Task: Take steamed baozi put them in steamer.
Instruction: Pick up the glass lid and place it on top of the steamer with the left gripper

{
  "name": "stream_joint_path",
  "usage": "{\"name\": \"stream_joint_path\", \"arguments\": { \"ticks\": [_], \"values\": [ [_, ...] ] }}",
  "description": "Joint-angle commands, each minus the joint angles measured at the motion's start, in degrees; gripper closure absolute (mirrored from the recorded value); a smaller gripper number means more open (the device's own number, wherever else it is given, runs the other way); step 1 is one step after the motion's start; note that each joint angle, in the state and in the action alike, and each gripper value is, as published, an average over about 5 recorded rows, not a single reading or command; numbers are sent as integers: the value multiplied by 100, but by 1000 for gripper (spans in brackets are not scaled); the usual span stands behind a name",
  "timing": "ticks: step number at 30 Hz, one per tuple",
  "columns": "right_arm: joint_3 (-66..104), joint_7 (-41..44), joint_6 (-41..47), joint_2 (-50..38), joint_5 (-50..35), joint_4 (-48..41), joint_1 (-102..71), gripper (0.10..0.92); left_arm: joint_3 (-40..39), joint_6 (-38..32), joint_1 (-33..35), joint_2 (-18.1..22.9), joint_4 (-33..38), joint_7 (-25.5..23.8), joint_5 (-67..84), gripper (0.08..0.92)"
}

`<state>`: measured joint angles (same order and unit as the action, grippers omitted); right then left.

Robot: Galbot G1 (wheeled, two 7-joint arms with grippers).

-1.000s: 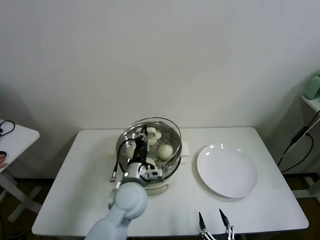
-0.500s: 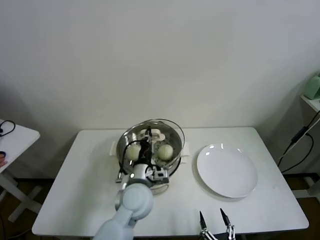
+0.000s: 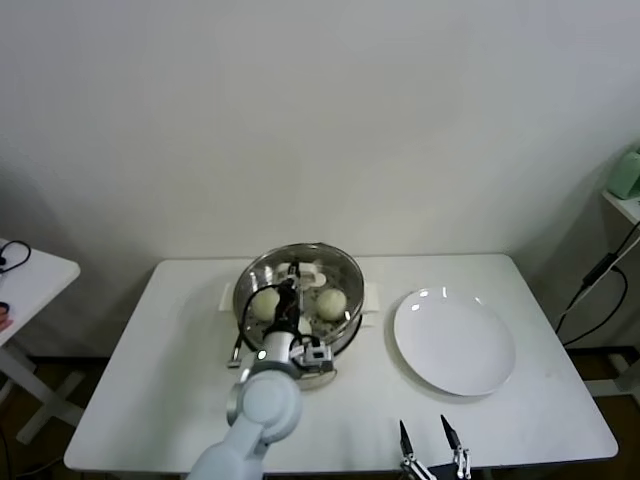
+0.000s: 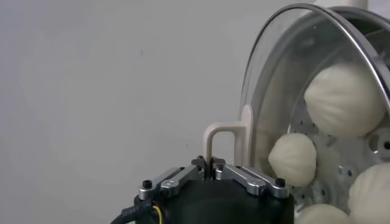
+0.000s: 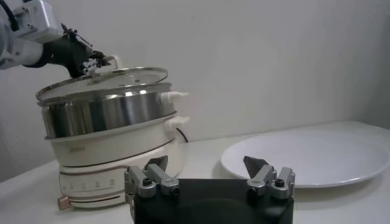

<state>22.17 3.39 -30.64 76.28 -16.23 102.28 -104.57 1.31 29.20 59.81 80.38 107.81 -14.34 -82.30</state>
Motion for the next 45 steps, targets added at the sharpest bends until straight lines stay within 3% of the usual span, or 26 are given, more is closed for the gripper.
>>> {"name": "stream_joint_path", "arguments": {
  "ticks": [1,45],
  "values": [
    [-1,0,9,1,-5,-10,10,203,22,-48,18,14,-71,-4,-97,861],
    [20,-28,-16,-5,-27,-2,26,203,59,-134,23,19,-287,352,-180,856]
  ]
}}
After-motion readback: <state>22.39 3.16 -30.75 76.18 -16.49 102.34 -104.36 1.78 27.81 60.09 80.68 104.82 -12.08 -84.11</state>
